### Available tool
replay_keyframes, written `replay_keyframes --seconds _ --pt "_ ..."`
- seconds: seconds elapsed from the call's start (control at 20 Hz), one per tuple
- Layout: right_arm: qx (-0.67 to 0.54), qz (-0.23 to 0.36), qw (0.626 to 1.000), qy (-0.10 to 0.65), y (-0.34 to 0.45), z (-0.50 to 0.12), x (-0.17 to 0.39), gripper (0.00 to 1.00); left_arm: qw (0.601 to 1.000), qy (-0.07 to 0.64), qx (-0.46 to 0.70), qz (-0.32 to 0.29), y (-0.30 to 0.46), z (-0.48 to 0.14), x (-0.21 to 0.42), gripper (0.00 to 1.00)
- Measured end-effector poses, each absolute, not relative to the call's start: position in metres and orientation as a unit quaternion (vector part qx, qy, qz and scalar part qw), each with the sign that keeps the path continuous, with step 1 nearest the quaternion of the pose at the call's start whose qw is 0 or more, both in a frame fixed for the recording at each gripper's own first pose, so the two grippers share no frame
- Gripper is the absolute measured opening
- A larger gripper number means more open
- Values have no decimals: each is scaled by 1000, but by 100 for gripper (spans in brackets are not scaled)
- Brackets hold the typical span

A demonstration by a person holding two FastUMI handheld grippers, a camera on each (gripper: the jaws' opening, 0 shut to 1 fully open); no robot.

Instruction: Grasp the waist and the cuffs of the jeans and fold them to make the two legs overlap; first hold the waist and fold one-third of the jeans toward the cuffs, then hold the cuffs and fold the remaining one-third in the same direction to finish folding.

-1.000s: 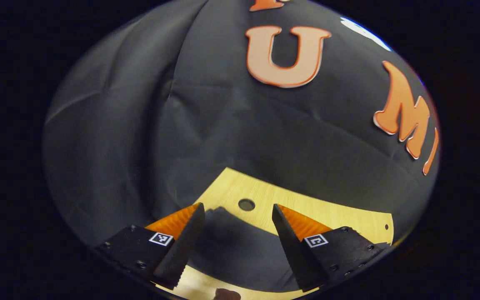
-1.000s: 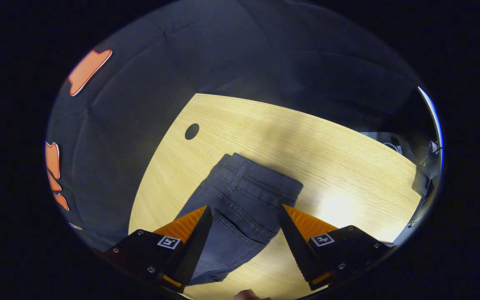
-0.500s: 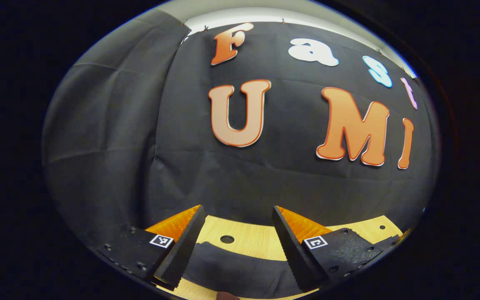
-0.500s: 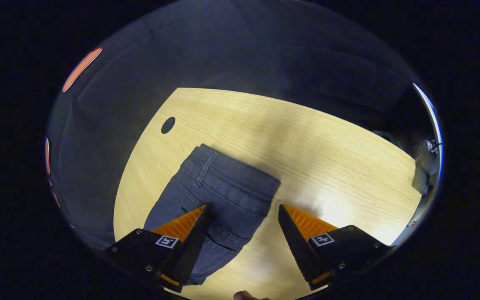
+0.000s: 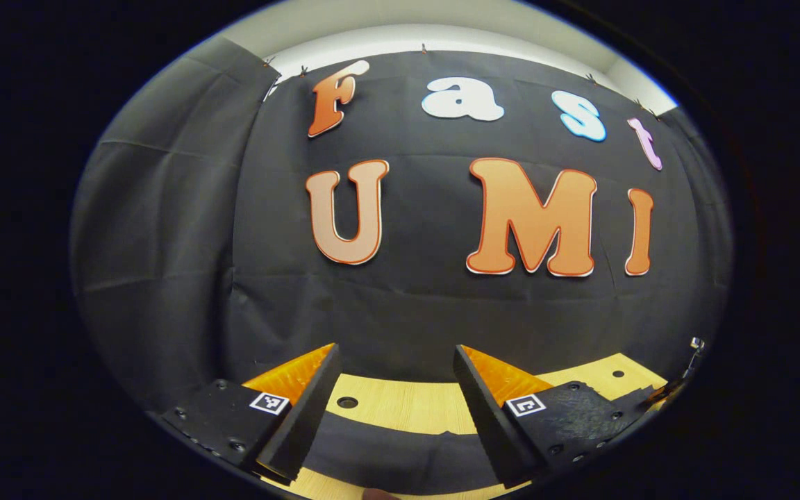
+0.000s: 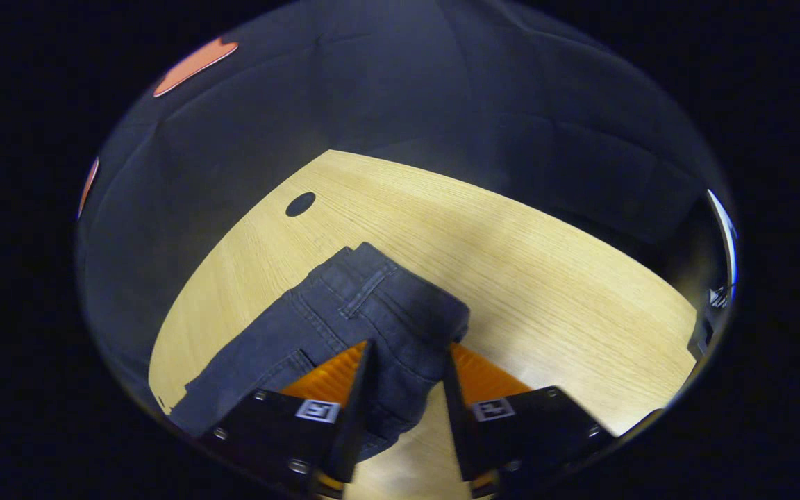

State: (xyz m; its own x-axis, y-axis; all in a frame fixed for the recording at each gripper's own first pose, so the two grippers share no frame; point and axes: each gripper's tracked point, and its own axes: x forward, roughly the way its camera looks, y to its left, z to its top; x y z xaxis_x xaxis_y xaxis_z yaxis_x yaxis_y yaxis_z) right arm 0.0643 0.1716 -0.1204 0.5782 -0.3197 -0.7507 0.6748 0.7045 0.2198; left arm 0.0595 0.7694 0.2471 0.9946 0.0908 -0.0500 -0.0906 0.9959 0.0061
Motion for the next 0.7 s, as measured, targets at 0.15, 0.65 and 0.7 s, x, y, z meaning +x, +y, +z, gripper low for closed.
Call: replay_keyframes --seconds 0.15,0.65,0.7 --pt "243 -281 858 356 175 -109 63 26 999 31 12 27 748 246 52 94" --pt "221 -270 886 306 217 -26 48 17 999 20 26 -26 731 245 45 96" --pt "207 -269 891 301 226 -14 49 17 999 20 27 -30 732 245 44 96"
